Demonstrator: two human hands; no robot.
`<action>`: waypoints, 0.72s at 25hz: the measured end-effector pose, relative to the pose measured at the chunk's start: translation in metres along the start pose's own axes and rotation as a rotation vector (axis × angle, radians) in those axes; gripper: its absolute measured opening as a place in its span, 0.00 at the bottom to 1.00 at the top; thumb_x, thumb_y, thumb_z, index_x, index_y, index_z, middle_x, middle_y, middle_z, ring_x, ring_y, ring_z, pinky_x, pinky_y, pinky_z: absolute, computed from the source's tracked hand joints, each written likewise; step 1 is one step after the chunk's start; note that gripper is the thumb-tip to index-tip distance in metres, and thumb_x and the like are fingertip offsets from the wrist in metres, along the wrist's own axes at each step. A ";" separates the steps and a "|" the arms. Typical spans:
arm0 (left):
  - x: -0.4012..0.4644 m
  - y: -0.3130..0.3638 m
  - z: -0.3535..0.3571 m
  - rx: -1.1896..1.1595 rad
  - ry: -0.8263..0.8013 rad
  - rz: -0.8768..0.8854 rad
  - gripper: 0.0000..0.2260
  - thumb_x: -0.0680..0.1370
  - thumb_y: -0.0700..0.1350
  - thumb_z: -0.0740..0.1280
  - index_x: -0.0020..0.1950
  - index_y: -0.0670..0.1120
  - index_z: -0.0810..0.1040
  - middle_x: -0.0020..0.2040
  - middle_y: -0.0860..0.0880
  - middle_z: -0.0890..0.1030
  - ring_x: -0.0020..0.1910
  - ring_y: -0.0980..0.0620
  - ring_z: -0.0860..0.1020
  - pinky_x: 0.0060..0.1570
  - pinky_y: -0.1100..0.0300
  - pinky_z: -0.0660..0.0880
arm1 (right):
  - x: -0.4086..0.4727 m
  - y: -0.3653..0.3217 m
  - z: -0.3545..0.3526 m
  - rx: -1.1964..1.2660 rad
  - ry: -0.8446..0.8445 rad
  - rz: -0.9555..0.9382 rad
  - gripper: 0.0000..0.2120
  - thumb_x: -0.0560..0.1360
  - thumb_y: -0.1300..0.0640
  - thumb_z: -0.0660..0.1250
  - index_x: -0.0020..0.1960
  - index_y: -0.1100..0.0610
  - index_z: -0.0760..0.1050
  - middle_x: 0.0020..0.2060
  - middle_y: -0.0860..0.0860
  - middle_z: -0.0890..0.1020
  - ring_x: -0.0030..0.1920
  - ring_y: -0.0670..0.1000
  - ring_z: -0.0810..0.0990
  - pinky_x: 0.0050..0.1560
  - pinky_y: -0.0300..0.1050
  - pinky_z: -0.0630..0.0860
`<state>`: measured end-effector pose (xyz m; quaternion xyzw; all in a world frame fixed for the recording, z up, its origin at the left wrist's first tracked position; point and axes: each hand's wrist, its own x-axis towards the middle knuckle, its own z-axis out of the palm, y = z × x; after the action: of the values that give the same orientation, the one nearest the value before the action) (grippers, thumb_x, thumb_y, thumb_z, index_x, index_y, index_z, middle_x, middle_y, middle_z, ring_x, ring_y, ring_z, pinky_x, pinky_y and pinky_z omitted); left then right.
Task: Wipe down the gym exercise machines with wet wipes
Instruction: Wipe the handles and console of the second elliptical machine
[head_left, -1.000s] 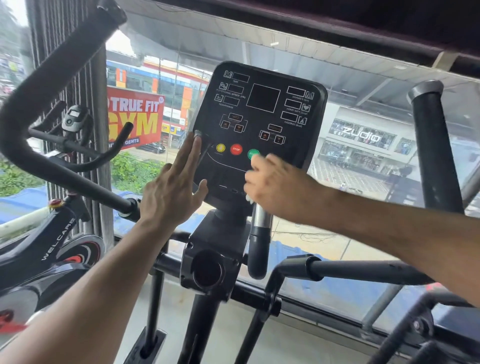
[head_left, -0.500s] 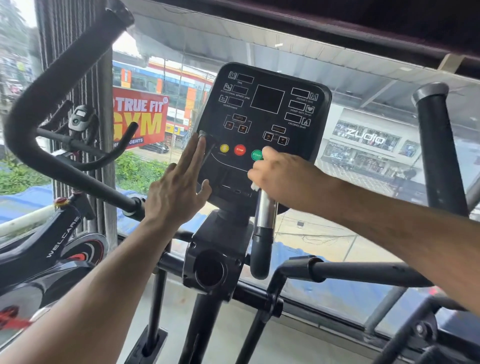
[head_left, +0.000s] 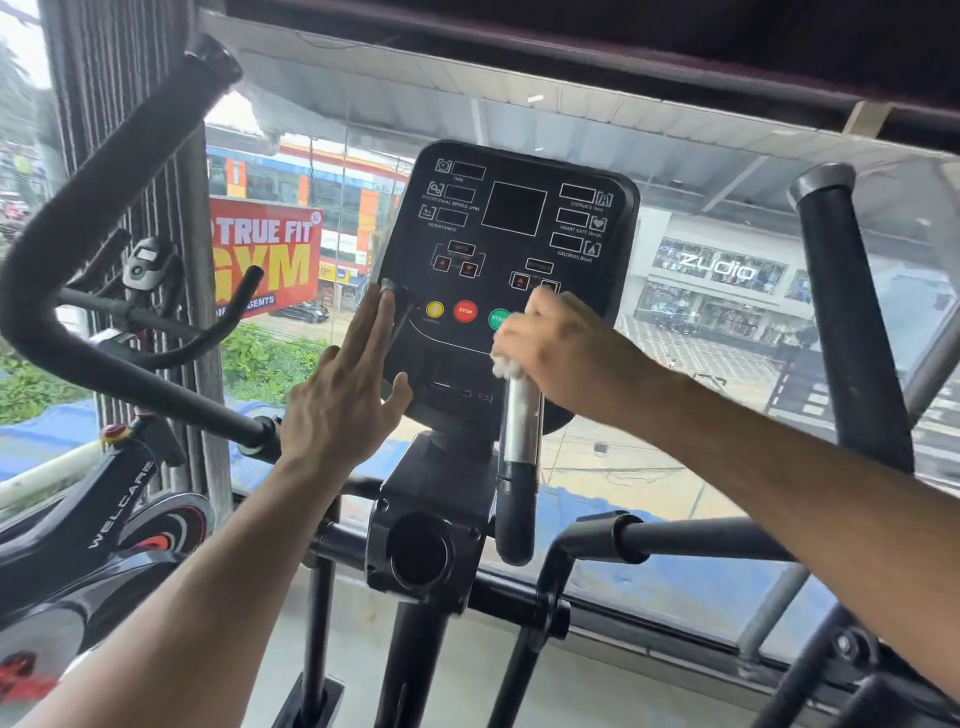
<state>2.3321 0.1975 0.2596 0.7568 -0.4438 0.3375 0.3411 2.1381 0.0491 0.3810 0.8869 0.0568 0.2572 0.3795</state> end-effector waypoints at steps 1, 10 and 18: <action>0.000 0.000 -0.001 -0.003 -0.003 -0.003 0.42 0.81 0.54 0.65 0.85 0.55 0.39 0.85 0.62 0.40 0.58 0.39 0.80 0.31 0.49 0.80 | 0.000 0.006 0.004 0.069 0.059 0.043 0.11 0.81 0.60 0.58 0.45 0.55 0.79 0.46 0.50 0.80 0.45 0.52 0.68 0.50 0.48 0.72; -0.001 0.000 0.000 0.017 -0.019 -0.009 0.40 0.82 0.59 0.61 0.86 0.54 0.40 0.85 0.60 0.41 0.57 0.38 0.80 0.33 0.48 0.79 | -0.104 -0.123 0.034 0.724 0.411 0.596 0.06 0.81 0.66 0.66 0.54 0.61 0.81 0.50 0.53 0.78 0.52 0.51 0.78 0.56 0.42 0.75; 0.000 0.001 -0.001 0.029 -0.041 -0.011 0.39 0.82 0.59 0.62 0.86 0.53 0.42 0.85 0.59 0.42 0.57 0.35 0.80 0.35 0.45 0.80 | -0.087 -0.133 0.054 1.975 0.436 1.415 0.11 0.83 0.66 0.60 0.55 0.63 0.81 0.48 0.59 0.85 0.48 0.55 0.83 0.50 0.47 0.80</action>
<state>2.3309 0.1976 0.2604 0.7709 -0.4416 0.3263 0.3228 2.1025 0.0824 0.2203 0.5673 -0.2037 0.3951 -0.6932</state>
